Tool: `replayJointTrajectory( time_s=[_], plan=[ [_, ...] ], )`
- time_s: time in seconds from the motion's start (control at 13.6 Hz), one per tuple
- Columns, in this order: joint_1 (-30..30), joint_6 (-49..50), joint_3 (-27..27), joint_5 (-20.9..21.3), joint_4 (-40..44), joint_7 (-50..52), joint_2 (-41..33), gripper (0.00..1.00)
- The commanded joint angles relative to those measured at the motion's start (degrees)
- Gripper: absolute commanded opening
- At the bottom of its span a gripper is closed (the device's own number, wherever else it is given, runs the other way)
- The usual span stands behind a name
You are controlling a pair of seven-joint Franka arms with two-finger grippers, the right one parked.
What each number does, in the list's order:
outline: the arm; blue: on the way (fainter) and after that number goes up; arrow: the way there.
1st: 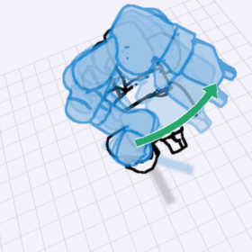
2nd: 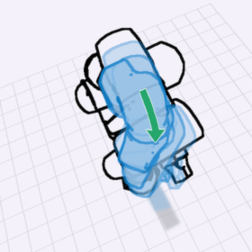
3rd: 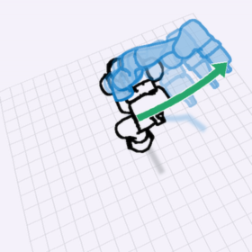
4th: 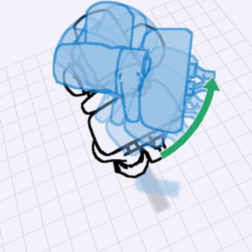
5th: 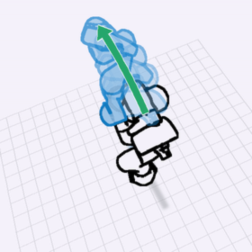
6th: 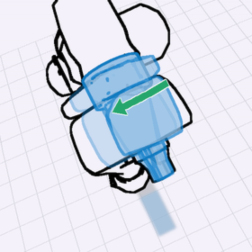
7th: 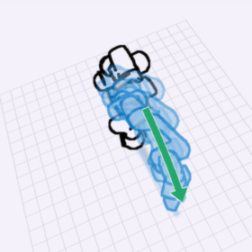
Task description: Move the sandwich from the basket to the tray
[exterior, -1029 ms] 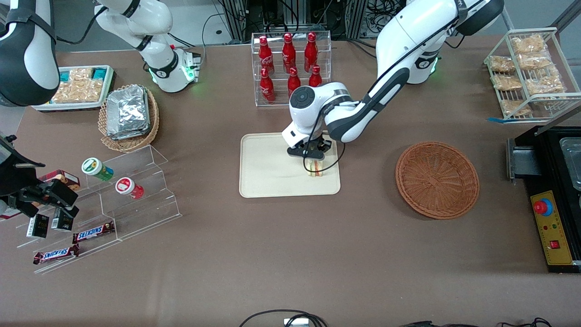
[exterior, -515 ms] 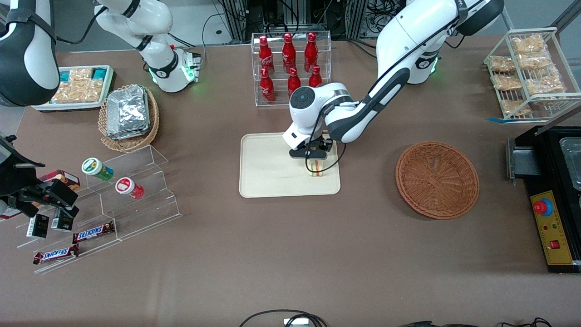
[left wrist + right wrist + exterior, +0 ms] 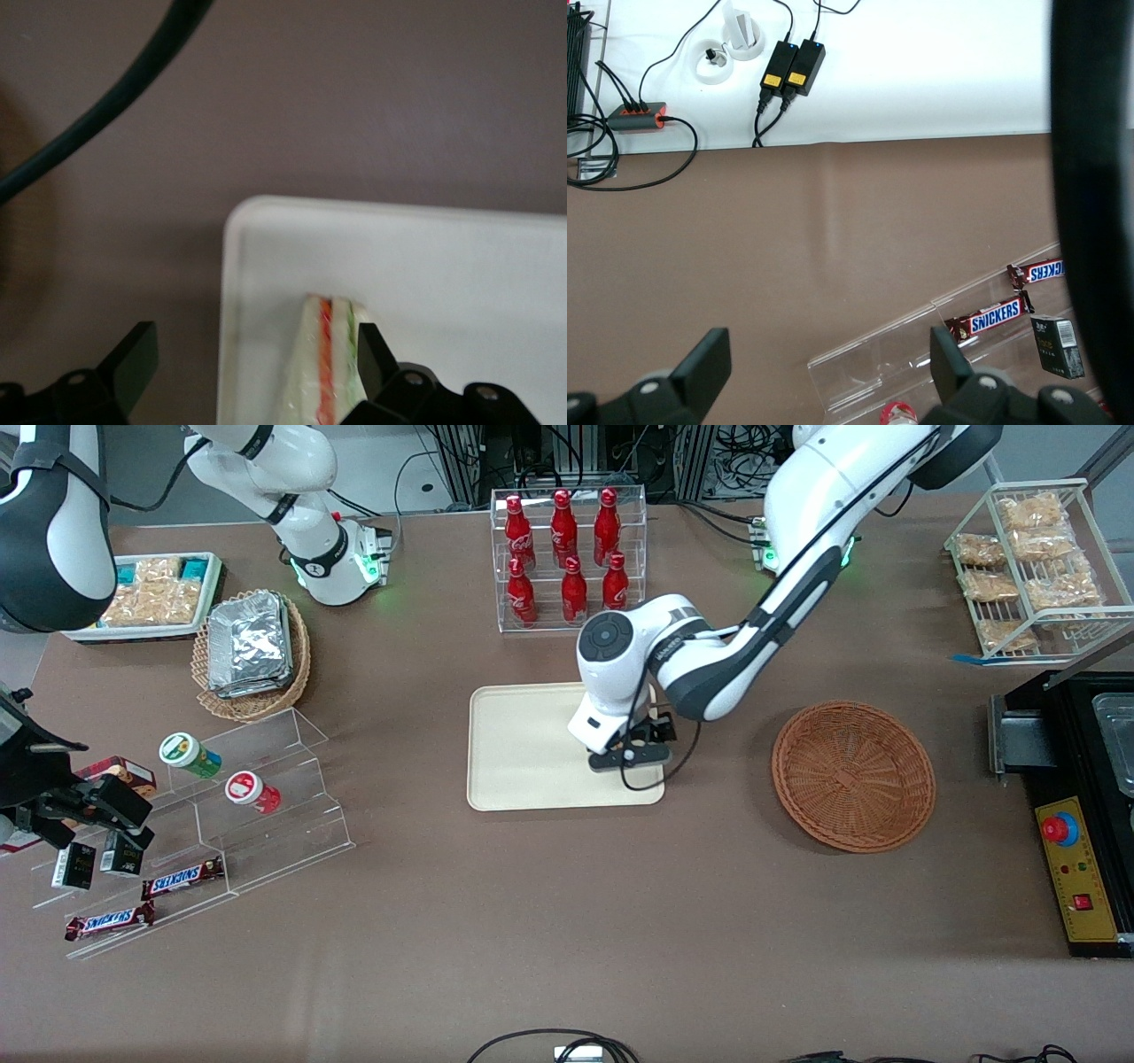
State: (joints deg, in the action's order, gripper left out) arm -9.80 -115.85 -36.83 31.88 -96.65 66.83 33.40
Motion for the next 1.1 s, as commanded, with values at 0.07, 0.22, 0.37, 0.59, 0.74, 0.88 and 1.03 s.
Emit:
replayJointTrajectory(
  time_s=[0.07,0.22,0.37,0.59,0.74,0.88,1.03],
  plan=[
    [5.57,5.36,-0.17,-1.56,3.57,-0.29,-3.59,0.99],
    [9.61,6.33,-0.26,-1.56,3.66,-0.56,-5.70,0.99],
    [12.86,7.29,-0.26,-1.65,3.75,-3.70,-7.81,0.99],
    [17.00,13.08,-0.35,-4.79,6.99,-11.86,-10.10,0.99],
    [19.11,17.12,-0.26,-7.00,9.98,-17.67,-10.72,0.99],
    [20.96,18.64,-0.17,-8.49,10.52,-21.63,-11.95,0.99],
    [22.28,20.56,1.31,-11.21,10.17,-28.12,-15.28,0.99]
  ],
)
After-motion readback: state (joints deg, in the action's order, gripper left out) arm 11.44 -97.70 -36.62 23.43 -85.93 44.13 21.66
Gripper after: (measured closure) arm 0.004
